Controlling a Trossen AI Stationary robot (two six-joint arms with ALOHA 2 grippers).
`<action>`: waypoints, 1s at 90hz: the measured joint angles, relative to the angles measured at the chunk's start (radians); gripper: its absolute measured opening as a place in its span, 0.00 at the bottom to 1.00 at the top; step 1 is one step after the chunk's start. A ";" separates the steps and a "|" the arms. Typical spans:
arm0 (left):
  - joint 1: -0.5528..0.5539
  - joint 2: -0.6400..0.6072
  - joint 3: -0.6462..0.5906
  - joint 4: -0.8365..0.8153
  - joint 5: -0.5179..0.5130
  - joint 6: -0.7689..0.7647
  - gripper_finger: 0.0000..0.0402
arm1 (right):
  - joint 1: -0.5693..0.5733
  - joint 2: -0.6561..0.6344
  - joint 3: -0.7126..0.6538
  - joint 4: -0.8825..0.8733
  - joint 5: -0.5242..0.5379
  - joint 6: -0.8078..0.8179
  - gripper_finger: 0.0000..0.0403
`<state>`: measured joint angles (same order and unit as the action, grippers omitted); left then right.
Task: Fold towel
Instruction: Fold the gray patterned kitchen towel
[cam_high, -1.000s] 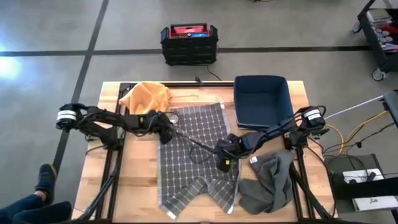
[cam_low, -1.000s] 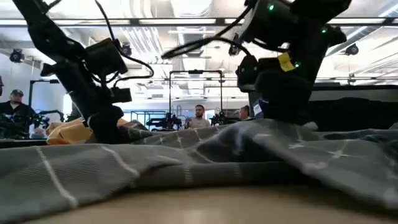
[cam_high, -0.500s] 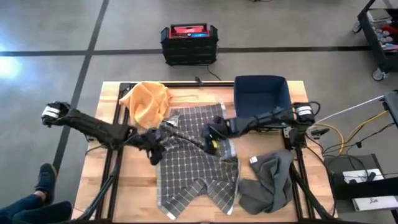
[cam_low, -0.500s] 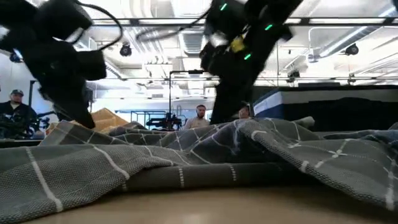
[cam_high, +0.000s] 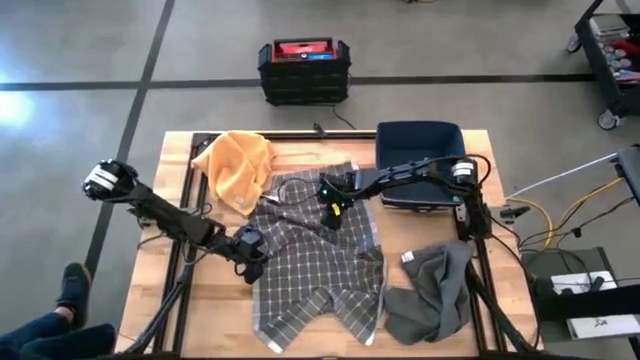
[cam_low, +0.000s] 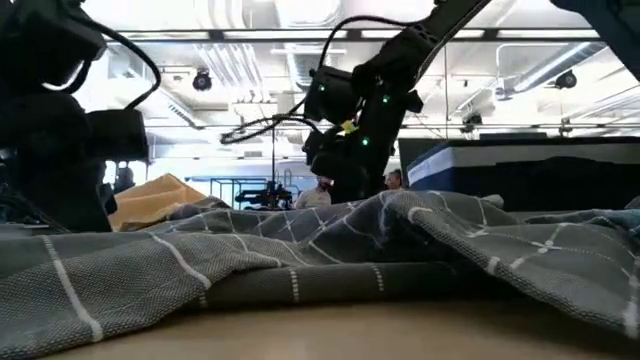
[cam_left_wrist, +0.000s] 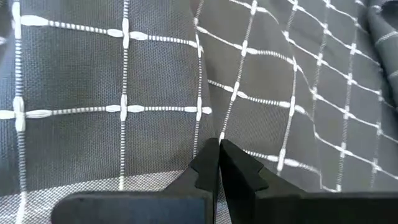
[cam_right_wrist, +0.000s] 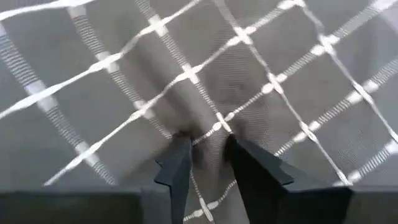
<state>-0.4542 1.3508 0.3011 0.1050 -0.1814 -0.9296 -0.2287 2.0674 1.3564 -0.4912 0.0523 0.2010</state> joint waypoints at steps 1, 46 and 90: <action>-0.004 0.006 0.001 0.001 0.003 -0.003 0.00 | -0.005 -0.001 0.001 -0.003 0.008 0.002 0.23; -0.058 -0.237 0.099 -0.135 -0.029 0.099 0.00 | 0.004 -0.232 0.009 -0.130 -0.165 -0.045 0.23; -0.076 -0.155 0.395 -0.132 0.028 0.371 0.26 | 0.693 -0.408 -0.127 -0.120 -0.011 0.109 0.64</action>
<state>-0.5300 1.1959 0.6960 -0.0274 -0.1538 -0.5588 0.4643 1.6597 1.2297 -0.6117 0.0411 0.3096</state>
